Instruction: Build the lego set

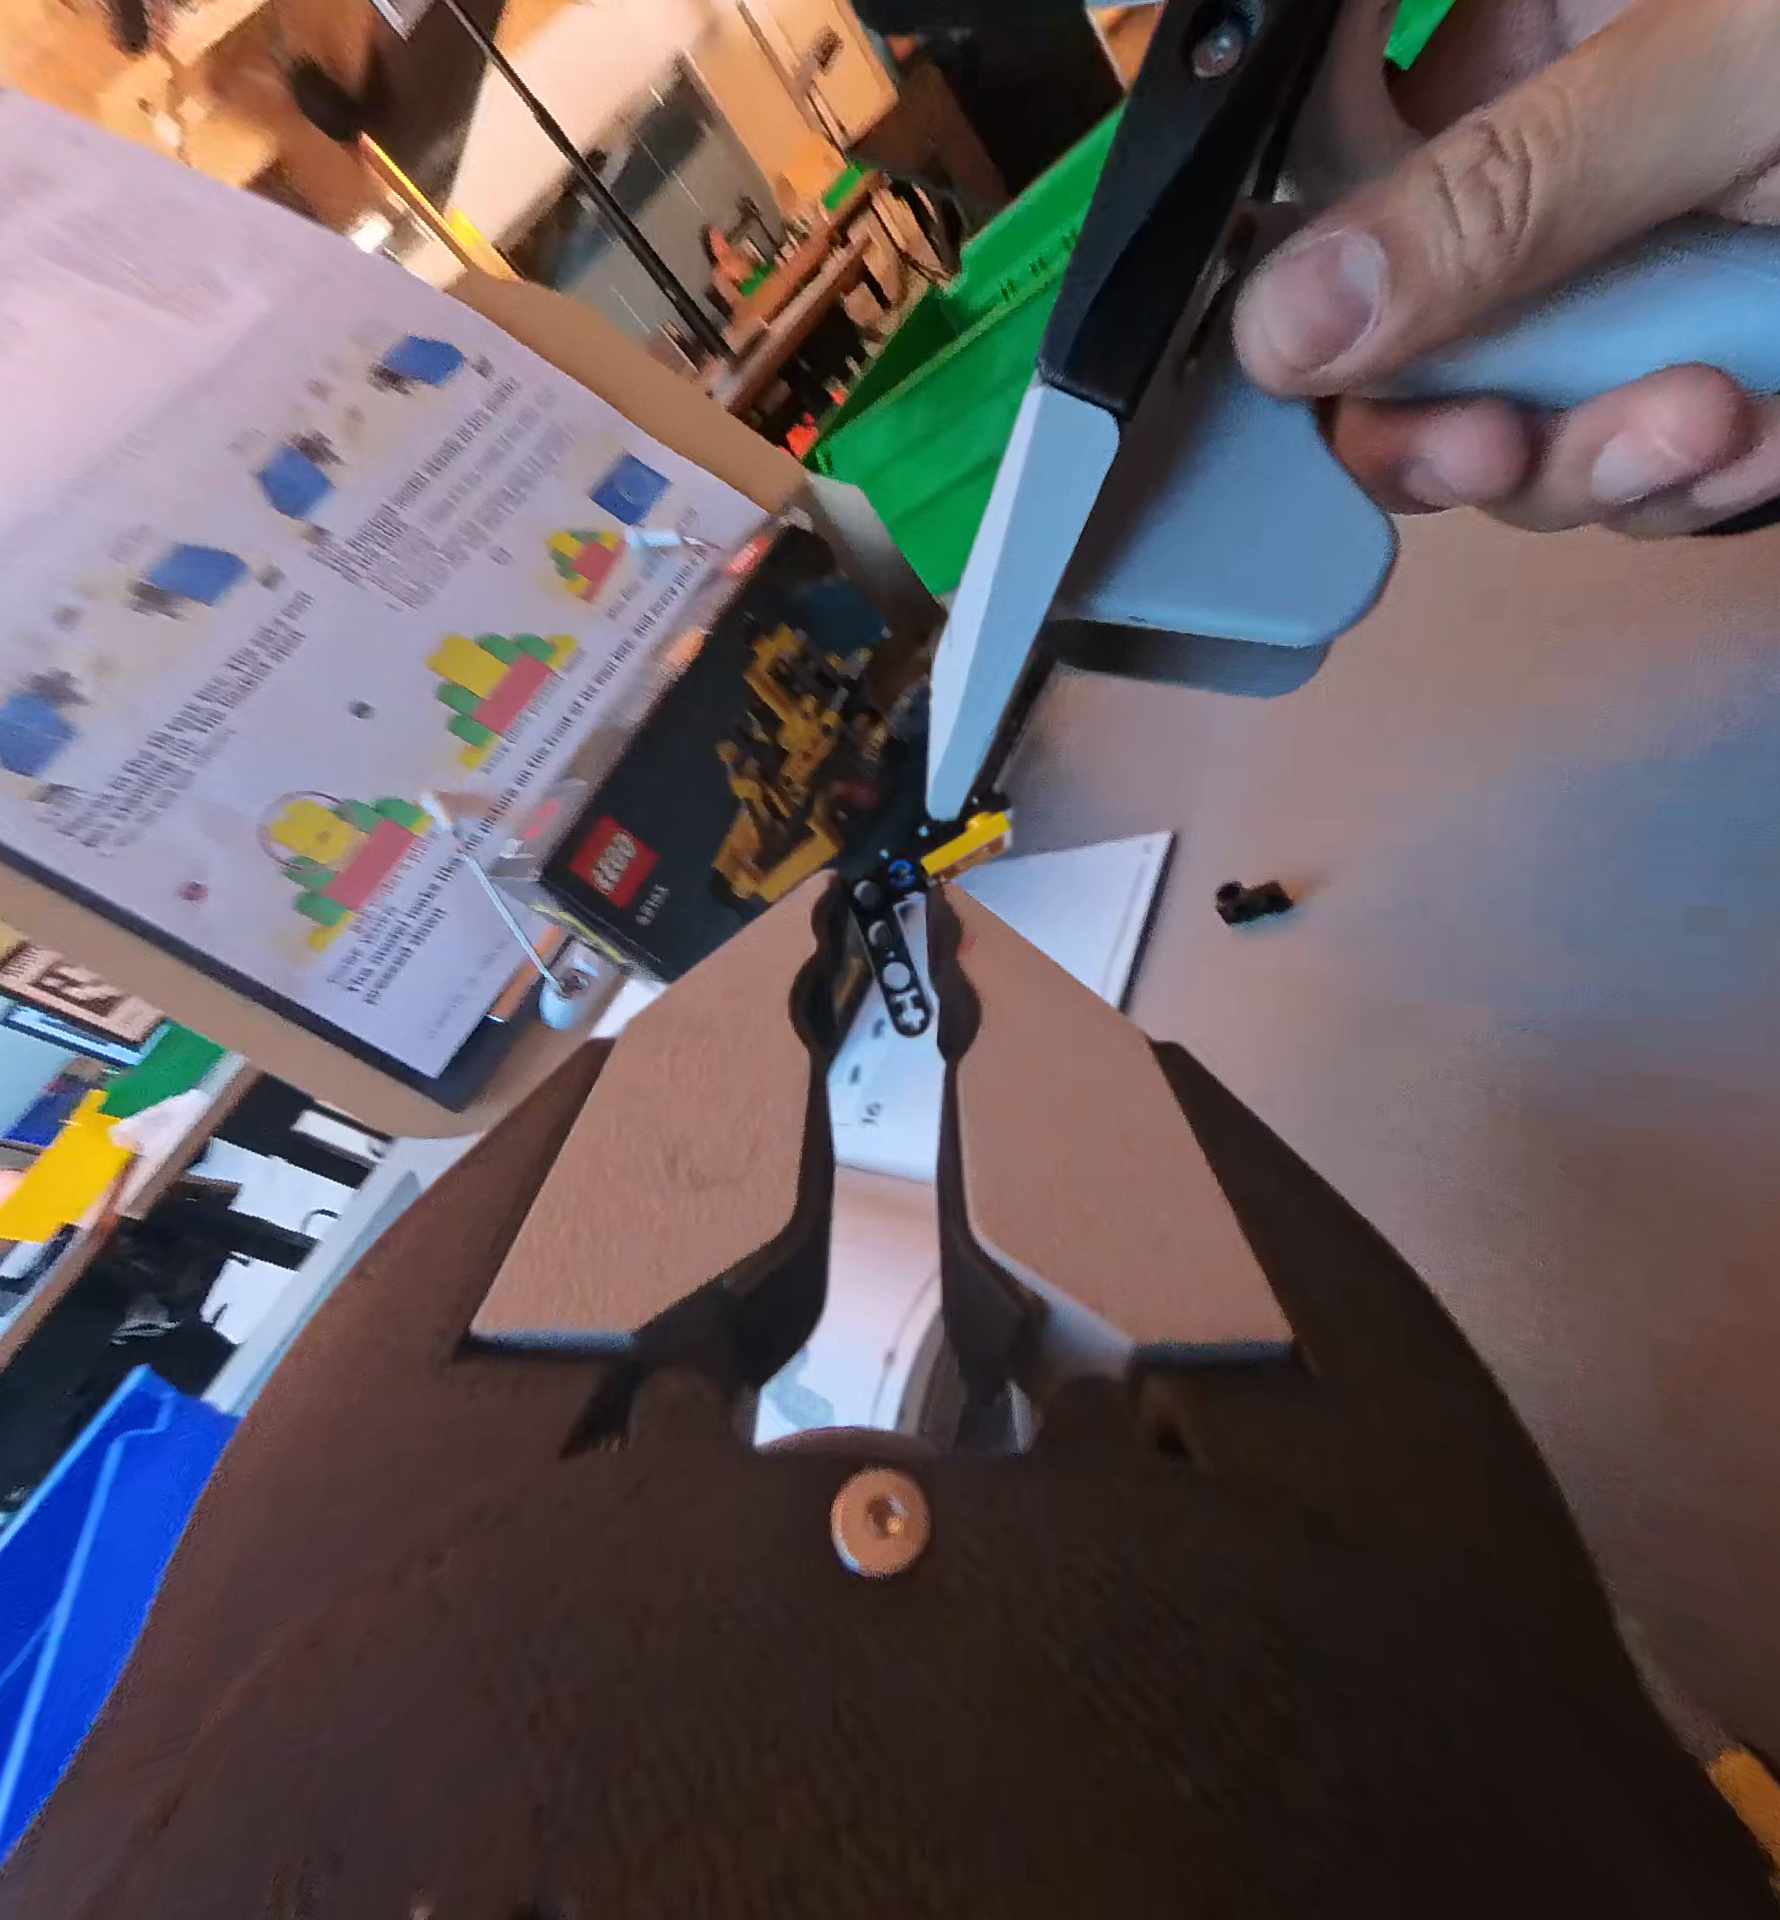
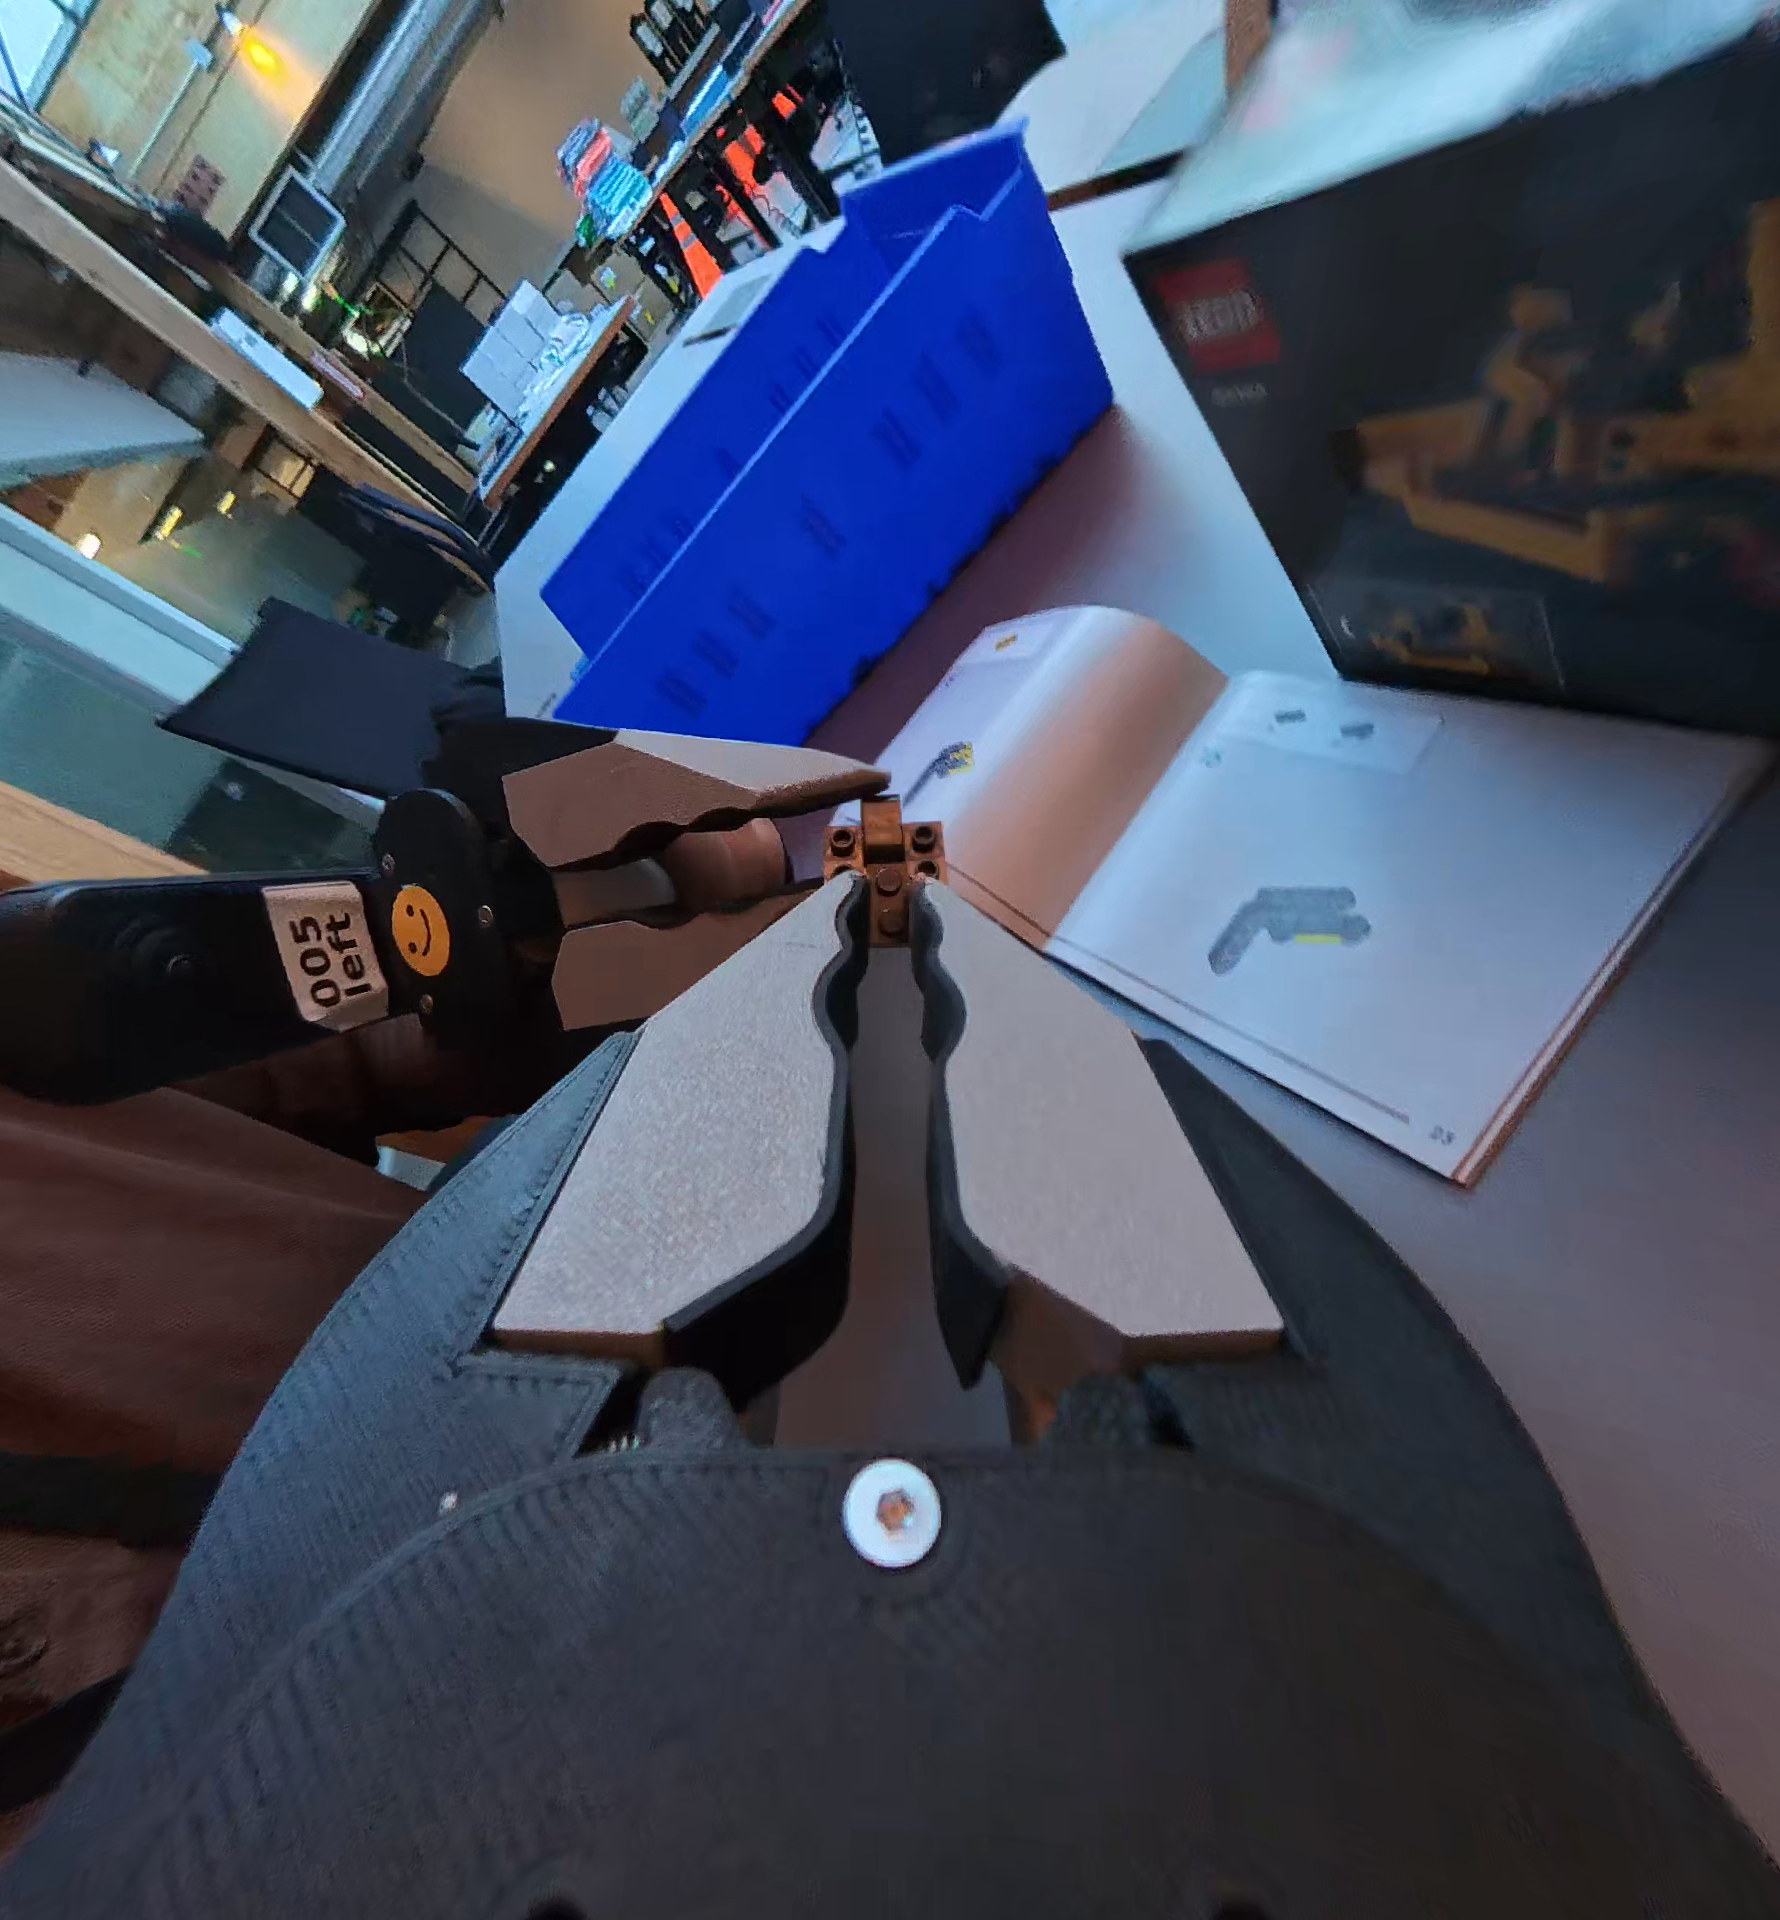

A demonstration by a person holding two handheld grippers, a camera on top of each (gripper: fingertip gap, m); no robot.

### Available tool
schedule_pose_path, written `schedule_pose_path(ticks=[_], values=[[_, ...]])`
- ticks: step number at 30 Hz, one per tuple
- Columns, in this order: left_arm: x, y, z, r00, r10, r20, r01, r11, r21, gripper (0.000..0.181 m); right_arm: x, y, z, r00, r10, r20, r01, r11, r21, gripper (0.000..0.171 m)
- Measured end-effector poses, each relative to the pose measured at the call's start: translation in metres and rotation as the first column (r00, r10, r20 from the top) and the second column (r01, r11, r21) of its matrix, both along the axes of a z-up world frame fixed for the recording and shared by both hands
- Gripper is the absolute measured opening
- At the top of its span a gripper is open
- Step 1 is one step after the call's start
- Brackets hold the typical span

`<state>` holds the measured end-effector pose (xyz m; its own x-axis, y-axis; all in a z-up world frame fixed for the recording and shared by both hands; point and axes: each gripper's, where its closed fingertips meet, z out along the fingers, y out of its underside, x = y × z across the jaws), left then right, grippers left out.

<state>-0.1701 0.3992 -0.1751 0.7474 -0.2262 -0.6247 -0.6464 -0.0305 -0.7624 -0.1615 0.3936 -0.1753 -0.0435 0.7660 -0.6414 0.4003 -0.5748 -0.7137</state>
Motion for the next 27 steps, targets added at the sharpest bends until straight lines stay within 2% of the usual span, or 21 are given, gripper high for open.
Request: schedule_pose_path(ticks=[4, 8, 12, 18, 24, 27], values=[[-0.009, -0.006, 0.025, 1.0, 0.024, 0.001, -0.024, 0.993, 0.119, 0.011, -0.009, -0.006, 0.025, 1.0, 0.028, 0.006, -0.028, 0.991, 0.132, 0.004], [-0.019, -0.019, 0.052, 0.999, 0.032, 0.019, -0.036, 0.971, 0.237, 0.011, -0.02, -0.017, 0.052, 0.993, 0.118, 0.013, -0.118, 0.968, 0.22, 0.004], [-0.032, -0.027, 0.066, 0.998, 0.052, 0.042, -0.062, 0.958, 0.279, 0.011, -0.032, -0.025, 0.065, 0.984, 0.168, 0.063, -0.18, 0.922, 0.342, 0.004], [-0.042, -0.04, 0.086, 0.998, 0.022, 0.057, -0.042, 0.924, 0.38, 0.011, -0.044, -0.035, 0.085, 0.968, 0.235, 0.089, -0.251, 0.894, 0.372, 0.004], [-0.049, -0.048, 0.098, 0.997, 0.021, 0.078, -0.052, 0.905, 0.422, 0.011, -0.05, -0.044, 0.097, 0.959, 0.258, 0.119, -0.284, 0.842, 0.458, 0.004], [-0.048, -0.053, 0.102, 0.999, 0.01, 0.045, -0.029, 0.89, 0.455, 0.011, -0.049, -0.048, 0.101, 0.946, 0.294, 0.135, -0.323, 0.824, 0.466, 0.004]])
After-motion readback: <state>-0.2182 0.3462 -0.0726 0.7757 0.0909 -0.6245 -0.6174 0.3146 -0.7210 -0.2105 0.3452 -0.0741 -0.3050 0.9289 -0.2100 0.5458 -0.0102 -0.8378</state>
